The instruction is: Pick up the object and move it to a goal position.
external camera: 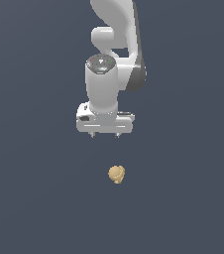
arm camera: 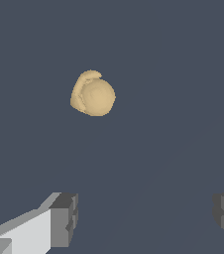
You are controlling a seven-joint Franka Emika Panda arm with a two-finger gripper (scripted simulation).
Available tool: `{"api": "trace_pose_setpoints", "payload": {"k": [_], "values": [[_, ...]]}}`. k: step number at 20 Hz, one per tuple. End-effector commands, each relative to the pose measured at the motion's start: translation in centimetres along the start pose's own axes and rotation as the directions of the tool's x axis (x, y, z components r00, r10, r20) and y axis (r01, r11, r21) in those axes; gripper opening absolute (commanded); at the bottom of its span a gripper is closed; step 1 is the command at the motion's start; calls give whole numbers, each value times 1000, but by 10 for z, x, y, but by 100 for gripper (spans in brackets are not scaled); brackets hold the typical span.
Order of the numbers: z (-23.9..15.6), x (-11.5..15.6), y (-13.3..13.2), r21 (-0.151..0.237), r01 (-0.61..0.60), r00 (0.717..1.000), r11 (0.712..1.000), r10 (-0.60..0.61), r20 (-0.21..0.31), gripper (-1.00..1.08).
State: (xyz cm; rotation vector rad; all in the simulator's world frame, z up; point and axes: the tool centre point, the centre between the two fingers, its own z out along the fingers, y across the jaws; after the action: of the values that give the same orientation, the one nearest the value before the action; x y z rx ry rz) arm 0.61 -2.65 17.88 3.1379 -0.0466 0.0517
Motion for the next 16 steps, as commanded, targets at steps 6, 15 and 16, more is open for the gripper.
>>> {"api": "trace_pose_setpoints", "payload": {"k": [6,15,16], "values": [[2,-2,-3,-12,8,1000,1000,-8,11,100],[4,-4,-5,-24,17,1000,1000,-16,22,100],[5,-3,-5,-23,13,1000,1000,-12,22,100]]}}
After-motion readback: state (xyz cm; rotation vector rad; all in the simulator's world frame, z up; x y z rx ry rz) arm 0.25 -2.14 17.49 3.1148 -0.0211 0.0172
